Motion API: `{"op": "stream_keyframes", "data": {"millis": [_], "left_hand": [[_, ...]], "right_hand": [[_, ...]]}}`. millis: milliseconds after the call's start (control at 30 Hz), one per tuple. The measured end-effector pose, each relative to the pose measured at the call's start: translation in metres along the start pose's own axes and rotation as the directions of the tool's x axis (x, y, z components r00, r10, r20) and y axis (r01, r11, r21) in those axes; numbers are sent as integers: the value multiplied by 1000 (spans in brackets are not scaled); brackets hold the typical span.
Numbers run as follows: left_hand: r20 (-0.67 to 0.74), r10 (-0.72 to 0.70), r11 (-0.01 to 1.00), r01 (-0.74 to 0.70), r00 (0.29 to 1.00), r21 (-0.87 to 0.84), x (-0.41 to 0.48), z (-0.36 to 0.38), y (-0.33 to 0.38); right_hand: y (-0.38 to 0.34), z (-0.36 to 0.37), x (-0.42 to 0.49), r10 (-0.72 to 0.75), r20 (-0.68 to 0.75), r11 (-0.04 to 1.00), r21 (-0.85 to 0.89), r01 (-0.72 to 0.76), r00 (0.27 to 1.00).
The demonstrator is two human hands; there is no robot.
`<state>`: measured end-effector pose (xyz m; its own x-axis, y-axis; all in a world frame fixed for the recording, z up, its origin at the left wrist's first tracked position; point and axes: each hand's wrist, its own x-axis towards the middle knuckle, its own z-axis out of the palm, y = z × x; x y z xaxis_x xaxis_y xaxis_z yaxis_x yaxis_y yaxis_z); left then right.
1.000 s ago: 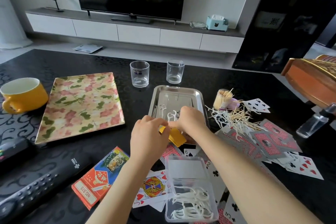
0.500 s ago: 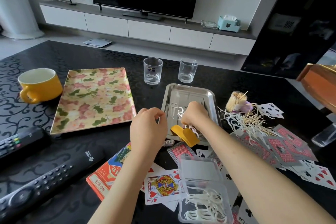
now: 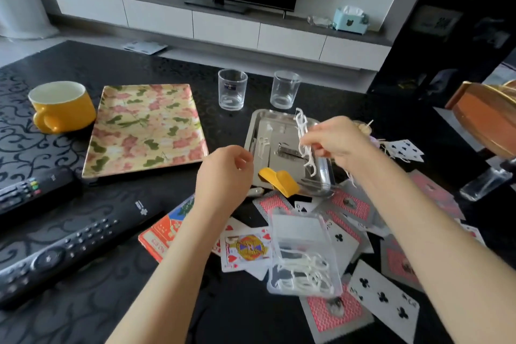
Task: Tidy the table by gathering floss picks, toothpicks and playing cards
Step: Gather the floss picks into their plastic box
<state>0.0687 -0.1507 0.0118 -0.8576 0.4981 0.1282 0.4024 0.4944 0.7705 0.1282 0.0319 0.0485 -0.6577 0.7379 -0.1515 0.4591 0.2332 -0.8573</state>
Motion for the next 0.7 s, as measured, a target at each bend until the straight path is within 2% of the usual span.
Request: {"op": "stream_keyframes", "data": {"millis": [67,167,233,400,533,700], "left_hand": [[44,9,1000,-9,999,16,-9,-3,2],[145,14,999,-20,989,41,-26,-4,4],[239,20,997,-36,971,64,-38,-2,6],[440,8,995,-52,898,87,-54,5,15],[486,-7,995,-44,874,94,-60,8,16],[546,0,992,-70,838,107,-64,3,19]], "right_hand": [[2,-11,-36,-37,104,999,-22,40,994],[19,-12,-96,-33,337,992,-104,72,941],[35,-8,-121,-48,399,978,-167,124,916],[65,0,-136,-168,385,930,-244,275,908],[75,1,-140,-230,370,808,-443,388,900],[74,-4,-145,-234,399,668,-596,445,887]]}}
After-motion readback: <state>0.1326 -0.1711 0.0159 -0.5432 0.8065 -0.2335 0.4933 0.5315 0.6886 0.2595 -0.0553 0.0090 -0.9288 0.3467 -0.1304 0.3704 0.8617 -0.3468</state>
